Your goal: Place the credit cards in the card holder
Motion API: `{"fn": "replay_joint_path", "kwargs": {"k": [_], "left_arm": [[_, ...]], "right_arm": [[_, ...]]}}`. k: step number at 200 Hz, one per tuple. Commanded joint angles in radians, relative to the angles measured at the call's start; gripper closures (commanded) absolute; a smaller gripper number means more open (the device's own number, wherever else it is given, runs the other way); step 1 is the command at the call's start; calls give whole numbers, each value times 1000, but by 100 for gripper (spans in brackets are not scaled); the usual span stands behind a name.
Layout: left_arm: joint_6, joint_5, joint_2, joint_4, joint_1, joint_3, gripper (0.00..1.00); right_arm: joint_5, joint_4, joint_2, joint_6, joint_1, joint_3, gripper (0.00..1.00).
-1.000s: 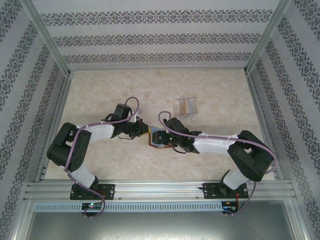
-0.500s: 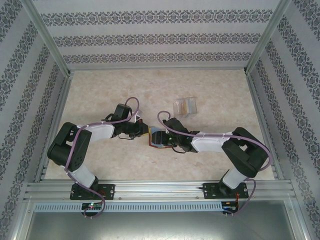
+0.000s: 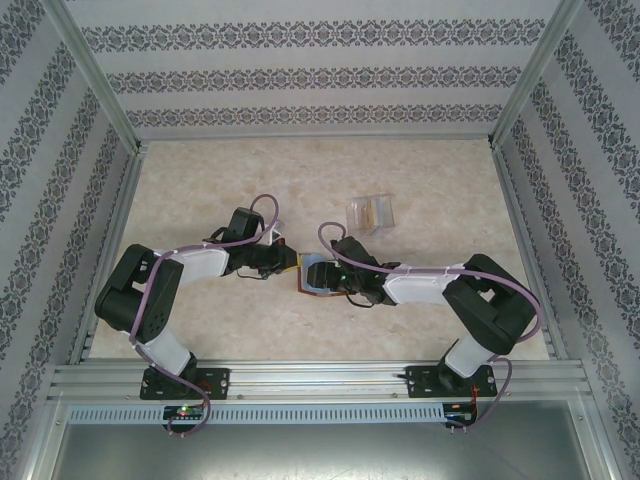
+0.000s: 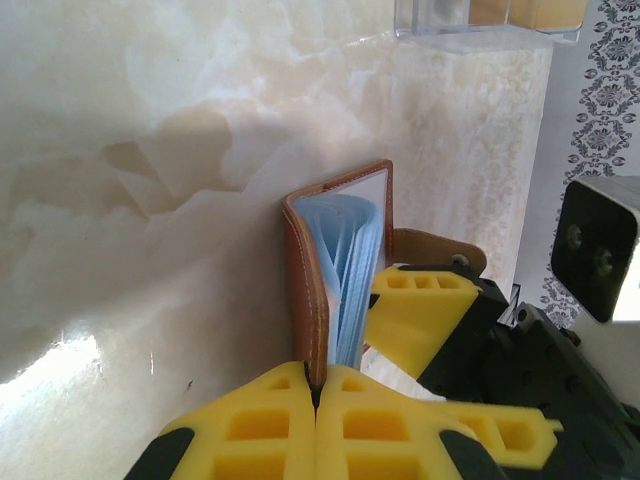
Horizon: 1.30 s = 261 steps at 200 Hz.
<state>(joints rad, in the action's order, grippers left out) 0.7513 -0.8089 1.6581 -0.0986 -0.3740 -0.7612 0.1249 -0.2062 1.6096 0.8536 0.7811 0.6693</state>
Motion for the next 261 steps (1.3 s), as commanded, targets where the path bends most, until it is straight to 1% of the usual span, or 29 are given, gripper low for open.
{"fn": "replay_joint_path", "kwargs": {"k": [1,19,50,62,79,110,144,165,185,213,261], "left_arm": [[-12,-20,9,-17,-11,-2,100],[-14,-19,11,-14,-10,-2,100],[-17,-18,16,-13,-10,-2,100],[-18,-19,19,-15,-10,-2,100],[-15,-22,20,-18,-10,-1,100],[-14,-19,17,-21,-9,3,100],[-12,-20,12,-24,-10,11,100],[-17,-19,9,-21,-10,12,100],[-18,-22,11,-21,-10,11,100],[-17,-22,12,-21,-10,11,100],[-16,-24,20,-24,-11,5,100]], "right_arm": [[-73,57,-41,30,-15,-32,34],[-111,86,-98,50,-24,-50,34],[-191,131,-263,47,-26,-82,33],[-184,133,-308,22,-25,-79,33],[-138,127,-332,-27,-14,-50,33],[-72,119,-255,-92,40,40,36],[-50,116,-116,-70,63,97,36],[-39,115,-45,-63,66,116,35],[-47,120,-14,-56,66,122,34],[-53,131,1,-59,66,122,29],[-51,123,43,-47,66,113,29]]}}
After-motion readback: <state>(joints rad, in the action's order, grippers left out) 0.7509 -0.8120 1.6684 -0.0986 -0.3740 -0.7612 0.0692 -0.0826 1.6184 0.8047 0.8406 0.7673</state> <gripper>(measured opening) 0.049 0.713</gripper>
